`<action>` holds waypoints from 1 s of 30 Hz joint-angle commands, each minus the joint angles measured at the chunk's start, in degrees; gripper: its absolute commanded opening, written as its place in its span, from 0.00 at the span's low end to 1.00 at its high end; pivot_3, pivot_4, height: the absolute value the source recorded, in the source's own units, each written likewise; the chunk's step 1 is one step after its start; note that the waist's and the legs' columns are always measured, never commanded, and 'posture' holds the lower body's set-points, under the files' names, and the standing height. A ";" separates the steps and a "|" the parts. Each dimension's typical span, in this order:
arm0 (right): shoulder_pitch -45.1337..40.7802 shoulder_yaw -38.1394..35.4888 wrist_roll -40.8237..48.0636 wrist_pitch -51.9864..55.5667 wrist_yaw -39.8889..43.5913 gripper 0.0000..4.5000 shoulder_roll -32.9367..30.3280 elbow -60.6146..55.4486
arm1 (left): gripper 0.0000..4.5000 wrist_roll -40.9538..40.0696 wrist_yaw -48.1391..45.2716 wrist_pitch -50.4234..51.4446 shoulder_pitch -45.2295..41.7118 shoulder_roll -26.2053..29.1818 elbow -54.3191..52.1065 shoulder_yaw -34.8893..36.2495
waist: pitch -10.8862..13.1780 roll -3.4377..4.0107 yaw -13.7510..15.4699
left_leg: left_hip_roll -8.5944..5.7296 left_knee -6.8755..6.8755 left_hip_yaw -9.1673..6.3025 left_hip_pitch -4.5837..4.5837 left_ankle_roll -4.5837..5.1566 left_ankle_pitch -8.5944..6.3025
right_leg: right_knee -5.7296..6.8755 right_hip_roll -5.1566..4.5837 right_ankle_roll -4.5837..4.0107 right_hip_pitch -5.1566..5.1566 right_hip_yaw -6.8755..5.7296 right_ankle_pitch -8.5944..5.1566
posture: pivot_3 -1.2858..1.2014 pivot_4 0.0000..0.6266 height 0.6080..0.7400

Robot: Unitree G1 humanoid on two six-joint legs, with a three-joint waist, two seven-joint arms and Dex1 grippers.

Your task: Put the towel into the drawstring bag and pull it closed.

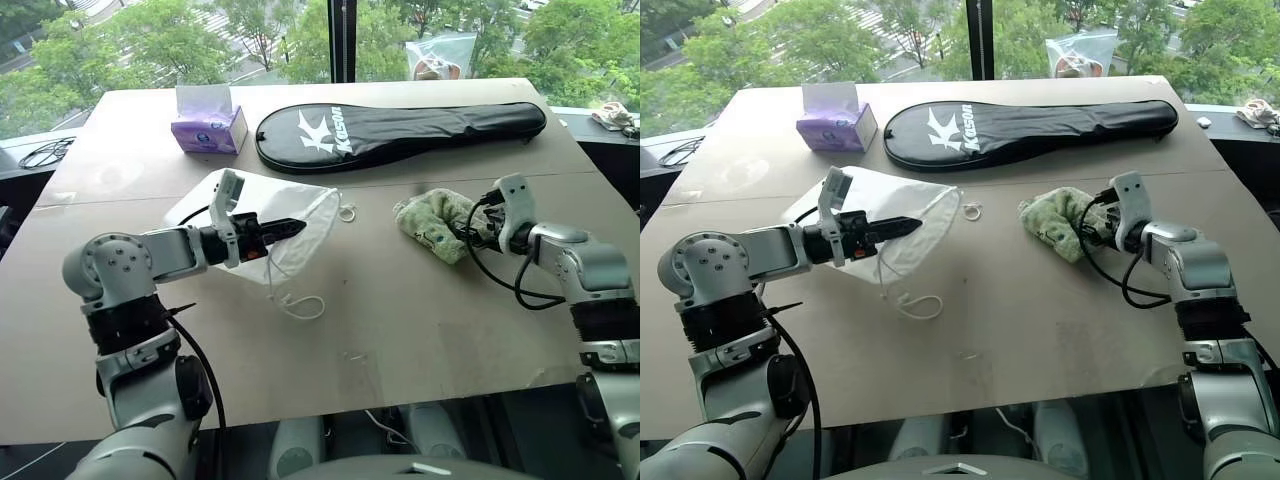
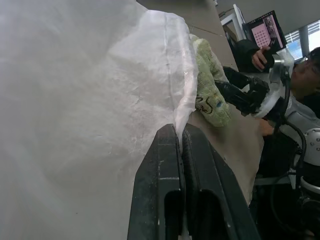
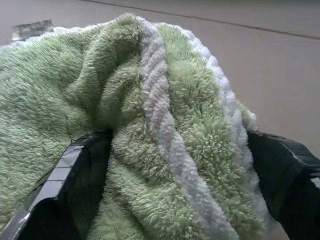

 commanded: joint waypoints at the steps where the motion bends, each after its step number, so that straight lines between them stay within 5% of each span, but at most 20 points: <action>1: -2.42 6.77 -4.46 -2.03 8.28 1.00 -1.02 8.47 | 0.02 -1.94 2.12 0.08 0.10 -1.36 -3.59 -0.12 | -0.03 -0.04 -0.03 | 0.00 0.00 0.04 0.03 0.00 0.00 | 0.00 0.00 0.01 0.01 0.03 0.00 | 0.52 0.24 1.00; 5: -1.47 12.24 -9.31 -5.92 13.23 1.00 -1.56 11.35 | 0.02 -0.93 4.03 0.04 -0.46 -3.30 -4.06 1.43 | -0.23 -0.31 -0.04 | 0.03 0.00 0.03 0.11 -0.01 0.00 | 0.01 0.00 0.03 0.07 0.03 -0.01 | 0.52 0.24 1.00; 9: 0.48 11.02 -9.10 -7.55 14.80 0.60 -0.09 8.84 | 0.00 -1.08 3.94 -2.81 0.95 -3.88 -5.37 0.76 | -0.41 -0.54 -0.05 | 0.06 -0.02 0.01 0.14 -0.03 0.00 | 0.01 0.00 0.02 0.09 0.02 -0.01 | 0.52 0.24 1.00; 15: 6.49 -1.26 3.10 0.04 14.08 0.03 4.47 -7.49 | 0.00 -2.19 2.07 -5.83 3.72 -4.17 -7.16 -1.02 | -0.48 -0.62 0.01 | 0.06 -0.04 0.00 0.13 -0.05 -0.01 | 0.00 -0.07 -0.01 0.11 0.01 0.01 | 0.52 0.24 1.00; 21: 12.09 -16.59 27.00 11.15 5.93 0.03 20.39 -24.89 | 0.00 -2.57 -1.40 -7.04 5.79 -3.37 -6.33 -5.61 | -0.16 -0.14 -0.17 | 0.08 -0.18 0.04 0.05 -0.05 0.00 | 0.04 -0.05 -0.03 -0.08 0.07 0.01 | 0.52 0.24 1.00; 30: 12.92 -8.67 25.86 6.57 0.00 0.03 30.67 -25.88 | 0.00 -2.94 -2.97 -8.88 2.06 -4.65 -1.63 -7.34 | -0.15 -0.13 0.12 | 0.02 -0.13 0.01 -0.02 0.21 -0.15 | -0.02 -0.08 -0.02 -0.09 0.00 0.01 | 0.52 0.24 1.00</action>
